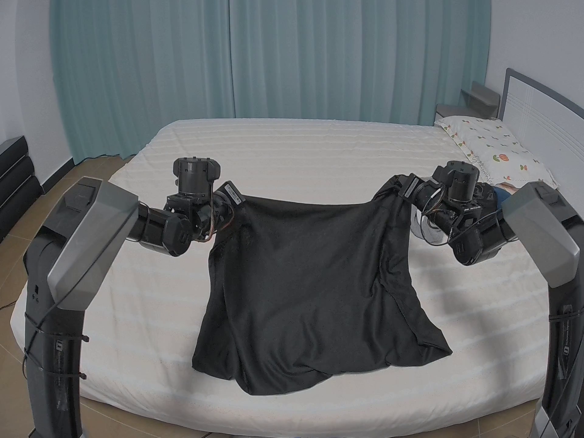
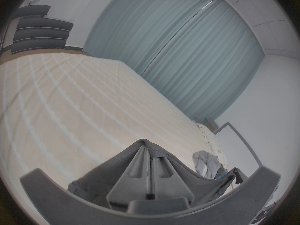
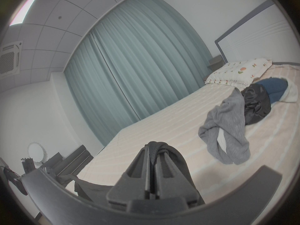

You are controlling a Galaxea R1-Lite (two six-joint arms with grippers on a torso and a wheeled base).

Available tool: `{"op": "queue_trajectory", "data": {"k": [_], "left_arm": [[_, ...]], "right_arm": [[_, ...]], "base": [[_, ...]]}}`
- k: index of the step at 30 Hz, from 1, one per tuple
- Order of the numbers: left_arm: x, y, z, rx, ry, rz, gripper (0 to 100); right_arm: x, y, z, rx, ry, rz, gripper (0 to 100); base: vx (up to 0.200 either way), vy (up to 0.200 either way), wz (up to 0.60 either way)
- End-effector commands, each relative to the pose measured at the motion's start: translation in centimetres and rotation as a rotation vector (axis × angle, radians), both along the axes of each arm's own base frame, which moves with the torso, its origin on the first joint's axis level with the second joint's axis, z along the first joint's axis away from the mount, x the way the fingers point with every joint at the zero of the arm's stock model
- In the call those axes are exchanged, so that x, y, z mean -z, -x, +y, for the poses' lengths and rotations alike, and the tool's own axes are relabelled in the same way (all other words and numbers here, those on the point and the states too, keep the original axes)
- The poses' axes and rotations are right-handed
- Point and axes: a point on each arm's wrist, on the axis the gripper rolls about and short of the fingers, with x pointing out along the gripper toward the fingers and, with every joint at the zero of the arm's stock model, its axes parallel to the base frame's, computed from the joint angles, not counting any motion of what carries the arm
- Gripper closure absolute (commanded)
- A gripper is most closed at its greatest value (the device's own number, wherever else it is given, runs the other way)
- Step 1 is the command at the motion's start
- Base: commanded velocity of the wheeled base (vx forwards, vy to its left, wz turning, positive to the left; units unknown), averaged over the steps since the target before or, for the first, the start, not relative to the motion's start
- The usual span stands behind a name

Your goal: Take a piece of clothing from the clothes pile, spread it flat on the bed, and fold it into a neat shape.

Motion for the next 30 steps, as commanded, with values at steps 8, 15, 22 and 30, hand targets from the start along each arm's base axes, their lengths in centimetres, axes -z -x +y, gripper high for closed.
{"op": "queue_trajectory", "data": {"k": [8,15,22,30], "left_arm": [[7.9,-1.2,-0.8,-0.025,-0.053,0.135,0],[9.2,-1.4,0.1,-0.058,-0.071,0.171,0],[9.8,-0.9,2.4,-0.133,-0.114,0.297,0],[7.0,1.2,4.8,-0.088,-0.009,0.352,0]], "right_arm": [[10.2,-1.6,0.6,0.024,0.044,0.17,0],[12.2,-1.8,-1.5,0.081,0.061,0.259,0],[11.1,-1.7,-5.0,0.157,0.041,0.272,0],[7.9,1.1,-5.6,0.11,-0.109,0.306,0]], "base": [[0.0,0.0,0.0],[0.0,0.0,0.0],[0.0,0.0,0.0],[0.0,0.0,0.0]]}}
